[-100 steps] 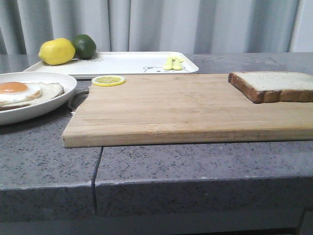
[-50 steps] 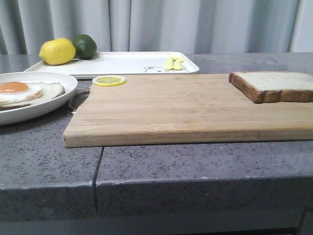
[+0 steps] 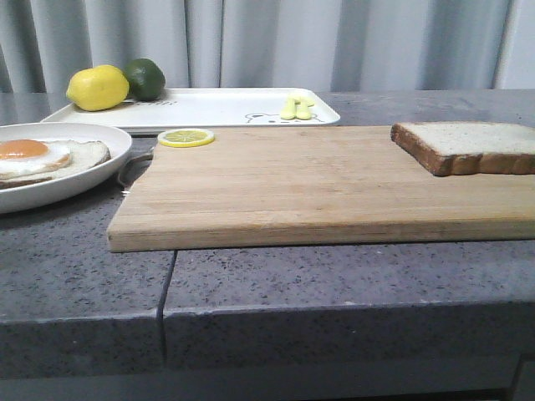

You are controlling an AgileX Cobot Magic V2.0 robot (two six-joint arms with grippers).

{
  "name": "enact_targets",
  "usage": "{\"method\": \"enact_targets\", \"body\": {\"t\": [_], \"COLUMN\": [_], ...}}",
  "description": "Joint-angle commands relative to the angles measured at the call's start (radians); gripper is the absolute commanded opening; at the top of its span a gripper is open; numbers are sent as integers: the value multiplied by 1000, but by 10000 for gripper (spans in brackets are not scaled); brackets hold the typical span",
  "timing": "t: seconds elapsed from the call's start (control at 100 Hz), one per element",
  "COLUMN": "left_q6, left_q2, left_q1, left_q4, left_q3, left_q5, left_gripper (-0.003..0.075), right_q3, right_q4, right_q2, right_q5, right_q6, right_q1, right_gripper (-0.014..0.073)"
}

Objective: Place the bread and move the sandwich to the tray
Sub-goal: 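Move the right gripper toward the bread slice on the cutting board, then close the right gripper on the bread slice's edge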

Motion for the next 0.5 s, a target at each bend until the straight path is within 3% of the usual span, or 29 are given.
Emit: {"method": "enact_targets", "body": {"t": [0.0, 0.1, 0.22, 0.27, 0.34, 0.49], "left_q6": [-8, -8, -8, -8, -8, -8], "left_q2": [28, 40, 42, 42, 42, 42], "left_q1": [-8, -8, -8, -8, -8, -8], "left_q4": [-19, -19, -19, -19, -19, -19], "left_q3": [-38, -38, -38, -38, -38, -38], "left_q5": [-74, -76, -82, -82, -82, -82], "left_gripper": [-18, 41, 262, 351, 424, 429], "right_q3": [-35, -35, -35, -35, -35, -35], "right_q4": [30, 30, 30, 35, 46, 46], "right_q2": [24, 25, 25, 25, 25, 55], "right_q5": [-83, -89, -106, -122, -153, -247], "right_q6": [-4, -4, -4, 1, 32, 123], "right_q1": [-7, -7, -7, -7, -7, -8], "right_gripper": [-30, 127, 380, 448, 451, 409]}}
